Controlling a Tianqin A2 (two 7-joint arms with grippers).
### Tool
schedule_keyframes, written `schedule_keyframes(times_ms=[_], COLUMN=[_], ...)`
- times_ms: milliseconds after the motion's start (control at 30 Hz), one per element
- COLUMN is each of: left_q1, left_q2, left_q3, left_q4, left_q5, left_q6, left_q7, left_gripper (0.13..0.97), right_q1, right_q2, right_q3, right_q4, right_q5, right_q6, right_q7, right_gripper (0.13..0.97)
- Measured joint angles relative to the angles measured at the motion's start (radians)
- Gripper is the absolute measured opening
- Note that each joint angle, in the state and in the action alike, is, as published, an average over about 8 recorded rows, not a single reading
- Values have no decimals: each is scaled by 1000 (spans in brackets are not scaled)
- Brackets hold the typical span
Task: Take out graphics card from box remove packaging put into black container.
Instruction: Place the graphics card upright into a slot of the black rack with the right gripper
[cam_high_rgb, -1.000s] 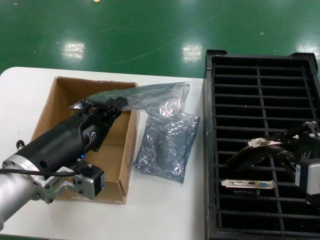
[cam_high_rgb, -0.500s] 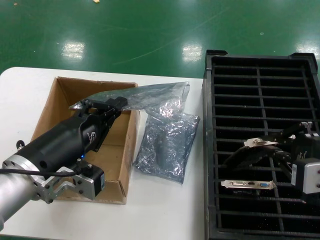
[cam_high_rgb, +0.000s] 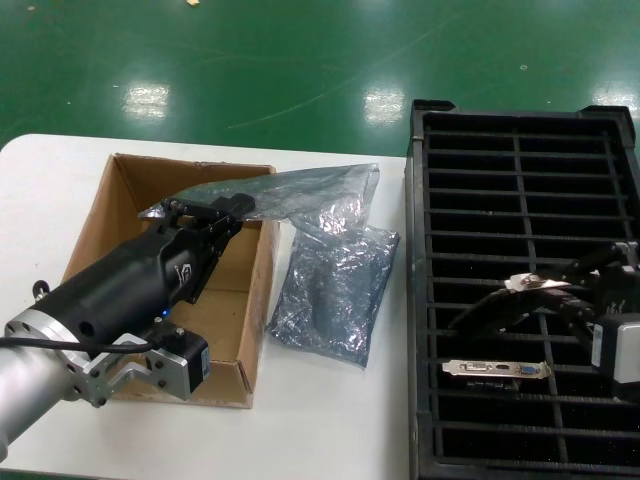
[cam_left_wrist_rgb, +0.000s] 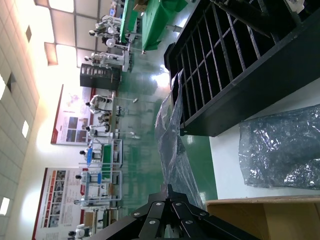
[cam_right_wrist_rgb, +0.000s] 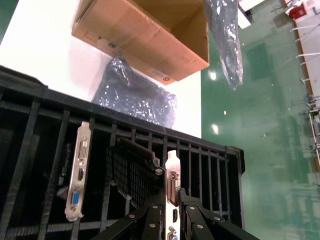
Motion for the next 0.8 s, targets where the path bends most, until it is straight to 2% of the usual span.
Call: schedule_keyframes(times_ms=[400,633,800], left_q1=[0,0,0], left_q2=[0,0,0], left_q3=[0,0,0], left_q4=[0,0,0], left_q5=[0,0,0], left_q6=[0,0,0], left_q7=[0,0,0], left_gripper=[140,140,140], right_q1=[-7,10,27], right_q2=[15,-6,-33], right_q3=[21,21,16], right_q4=[43,49,49], right_q5=[0,21,-7], right_q6=[-28,-12,-10], right_q7=[30,33,44], right_gripper=[177,177,177])
